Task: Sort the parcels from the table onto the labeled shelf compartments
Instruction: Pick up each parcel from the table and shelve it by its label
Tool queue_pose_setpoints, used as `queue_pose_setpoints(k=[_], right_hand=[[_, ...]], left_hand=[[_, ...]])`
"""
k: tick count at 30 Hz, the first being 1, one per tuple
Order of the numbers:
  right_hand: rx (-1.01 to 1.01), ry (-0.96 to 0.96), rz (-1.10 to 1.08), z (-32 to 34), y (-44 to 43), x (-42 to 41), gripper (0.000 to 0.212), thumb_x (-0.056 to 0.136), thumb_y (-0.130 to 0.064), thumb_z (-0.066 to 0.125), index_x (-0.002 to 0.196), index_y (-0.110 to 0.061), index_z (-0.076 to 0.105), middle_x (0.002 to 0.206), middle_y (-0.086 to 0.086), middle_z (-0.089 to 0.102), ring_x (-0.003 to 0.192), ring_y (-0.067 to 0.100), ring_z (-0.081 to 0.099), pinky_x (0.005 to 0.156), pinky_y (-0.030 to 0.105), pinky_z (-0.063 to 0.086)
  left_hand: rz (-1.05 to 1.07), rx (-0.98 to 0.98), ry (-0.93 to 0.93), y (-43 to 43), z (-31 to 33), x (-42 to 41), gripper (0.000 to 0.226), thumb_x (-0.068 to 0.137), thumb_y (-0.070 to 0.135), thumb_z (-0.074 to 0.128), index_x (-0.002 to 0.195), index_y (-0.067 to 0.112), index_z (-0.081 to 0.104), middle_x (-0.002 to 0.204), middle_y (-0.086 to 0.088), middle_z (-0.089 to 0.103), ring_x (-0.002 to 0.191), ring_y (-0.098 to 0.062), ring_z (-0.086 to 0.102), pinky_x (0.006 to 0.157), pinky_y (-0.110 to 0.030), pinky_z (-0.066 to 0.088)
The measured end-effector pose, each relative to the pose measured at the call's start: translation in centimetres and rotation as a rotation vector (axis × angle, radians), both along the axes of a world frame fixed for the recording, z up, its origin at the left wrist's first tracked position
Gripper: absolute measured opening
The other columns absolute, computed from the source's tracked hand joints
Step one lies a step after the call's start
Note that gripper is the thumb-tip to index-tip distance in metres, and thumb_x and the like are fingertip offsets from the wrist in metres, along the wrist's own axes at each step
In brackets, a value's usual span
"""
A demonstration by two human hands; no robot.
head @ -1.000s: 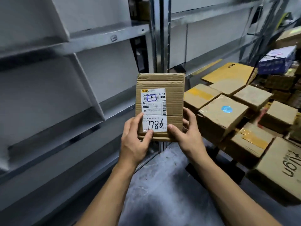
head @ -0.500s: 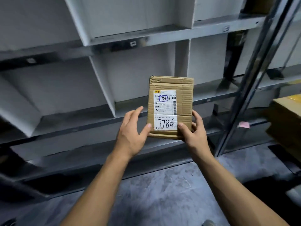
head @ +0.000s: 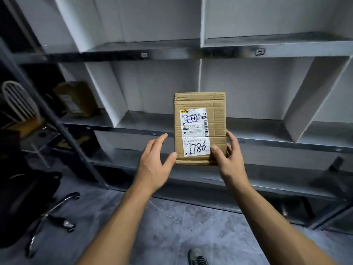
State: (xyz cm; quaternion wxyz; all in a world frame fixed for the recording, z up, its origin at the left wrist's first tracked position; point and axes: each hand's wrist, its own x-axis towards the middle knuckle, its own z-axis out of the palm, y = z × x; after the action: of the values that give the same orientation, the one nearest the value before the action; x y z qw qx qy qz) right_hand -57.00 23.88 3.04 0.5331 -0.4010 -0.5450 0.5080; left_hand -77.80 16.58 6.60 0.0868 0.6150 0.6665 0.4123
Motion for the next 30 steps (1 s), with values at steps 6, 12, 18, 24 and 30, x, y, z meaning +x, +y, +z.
queue_pose_setpoints(k=[6, 12, 18, 24, 30], right_hand=[[-0.016, -0.017, 0.098, -0.3, 3.5, -6.7, 0.054, 0.098, -0.018, 0.062, 0.145, -0.034, 0.04, 0.124, 0.0, 0.067, 0.111, 0.015, 0.067, 0.093, 0.049, 0.058], [-0.038, 0.017, 0.188, -0.5, 7.8, -13.8, 0.047, 0.093, -0.029, 0.065, 0.135, -0.038, 0.047, 0.121, 0.001, 0.069, 0.108, 0.021, 0.068, 0.089, 0.058, 0.057], [-0.038, 0.023, 0.315, -0.4, 11.3, -20.5, 0.04, 0.088, -0.038, 0.067, 0.118, -0.059, 0.051, 0.125, 0.0, 0.067, 0.113, 0.023, 0.066, 0.092, 0.056, 0.056], [-0.074, 0.047, 0.377, -0.3, 12.2, -25.7, 0.041, 0.098, -0.02, 0.063, 0.119, -0.052, 0.051, 0.123, -0.003, 0.067, 0.113, 0.023, 0.066, 0.094, 0.056, 0.055], [-0.029, 0.082, 0.315, 1.4, 11.5, -28.4, 0.041, 0.098, -0.021, 0.063, 0.12, -0.054, 0.05, 0.125, -0.001, 0.067, 0.115, 0.023, 0.065, 0.095, 0.055, 0.054]], left_hand=[[0.162, -0.027, 0.021, 0.5, -0.4, -5.9, 0.059, 0.091, 0.03, 0.065, 0.145, 0.023, 0.042, 0.132, 0.005, 0.048, 0.121, -0.01, 0.049, 0.1, -0.019, 0.034], [0.296, -0.036, 0.012, 2.8, -0.1, -11.3, 0.06, 0.091, 0.033, 0.064, 0.146, 0.025, 0.04, 0.137, 0.003, 0.047, 0.125, -0.011, 0.048, 0.102, -0.027, 0.037], [0.453, -0.02, -0.03, 4.1, -0.8, -15.8, 0.059, 0.093, 0.034, 0.062, 0.146, 0.028, 0.039, 0.139, 0.007, 0.044, 0.124, -0.008, 0.047, 0.102, -0.029, 0.039], [0.534, -0.049, 0.001, 3.6, -0.9, -20.8, 0.057, 0.093, 0.035, 0.061, 0.145, 0.028, 0.04, 0.138, 0.007, 0.044, 0.128, -0.013, 0.045, 0.108, -0.034, 0.038], [0.489, -0.002, 0.006, 4.9, -0.2, -26.1, 0.054, 0.093, 0.034, 0.061, 0.144, 0.028, 0.042, 0.138, 0.007, 0.045, 0.125, -0.012, 0.048, 0.103, -0.031, 0.04]])
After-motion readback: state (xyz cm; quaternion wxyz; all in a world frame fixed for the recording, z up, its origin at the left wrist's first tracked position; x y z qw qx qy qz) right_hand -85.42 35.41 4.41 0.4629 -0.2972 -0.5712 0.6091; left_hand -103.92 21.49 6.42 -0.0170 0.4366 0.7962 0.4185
